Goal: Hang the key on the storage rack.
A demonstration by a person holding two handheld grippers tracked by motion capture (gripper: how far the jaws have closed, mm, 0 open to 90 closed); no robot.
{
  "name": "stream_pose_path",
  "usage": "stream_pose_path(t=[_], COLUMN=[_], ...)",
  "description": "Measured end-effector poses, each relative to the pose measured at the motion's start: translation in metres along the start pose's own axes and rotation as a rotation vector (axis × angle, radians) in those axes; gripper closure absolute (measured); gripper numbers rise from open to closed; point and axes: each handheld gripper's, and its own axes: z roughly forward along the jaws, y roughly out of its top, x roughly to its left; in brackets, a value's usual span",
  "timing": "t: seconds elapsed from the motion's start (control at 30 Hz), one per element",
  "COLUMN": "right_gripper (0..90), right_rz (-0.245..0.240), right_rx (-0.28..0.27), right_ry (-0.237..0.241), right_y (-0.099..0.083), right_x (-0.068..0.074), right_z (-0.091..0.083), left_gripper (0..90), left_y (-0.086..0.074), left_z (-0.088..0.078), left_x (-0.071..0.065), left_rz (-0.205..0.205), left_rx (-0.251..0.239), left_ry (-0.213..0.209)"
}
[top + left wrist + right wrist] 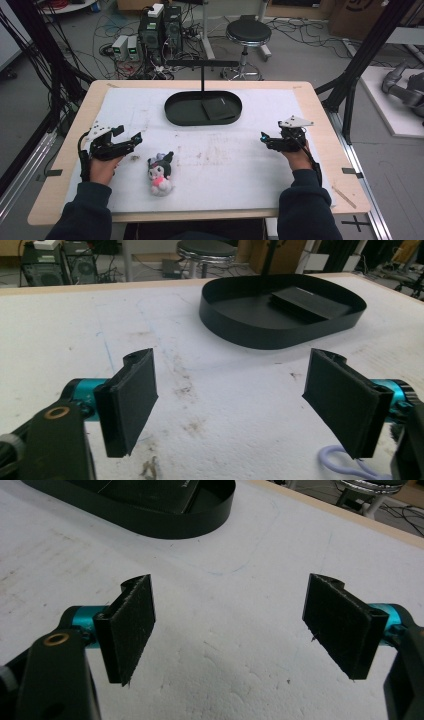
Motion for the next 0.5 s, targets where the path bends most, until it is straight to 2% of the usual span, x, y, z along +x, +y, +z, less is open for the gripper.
stream_pose_path(t=[0.13,0.27,0.37,0.5], right_gripper=[21.5,21.5,21.5,21.6], right_rz=[-0.015,-0.023,-0.024,-0.028], right_rx=[0.009,0.000,0.004,0.008], right_ry=[-0.004,-0.003,-0.005,0.000], right_y=[0.000,0.000,-0.001,-0.001], right_x=[0.002,0.003,0.003,0.003], right_z=[-0.002,-0.004,-0.003,-0.002], left_gripper=[25.3,26.5,31.5,31.6], left_y=[-0.001,-0.003,-0.009,-0.016], left_z=[-0.002,-0.002,-0.001,0.006], left_x=[-0.014,-0.032,-0.041,-0.050], left_rz=[-0.022,-0.006,0.003,-0.024], left_rx=[0.037,0.080,0.116,0.173], left_ry=[-0.007,-0.024,-0.057,-0.103])
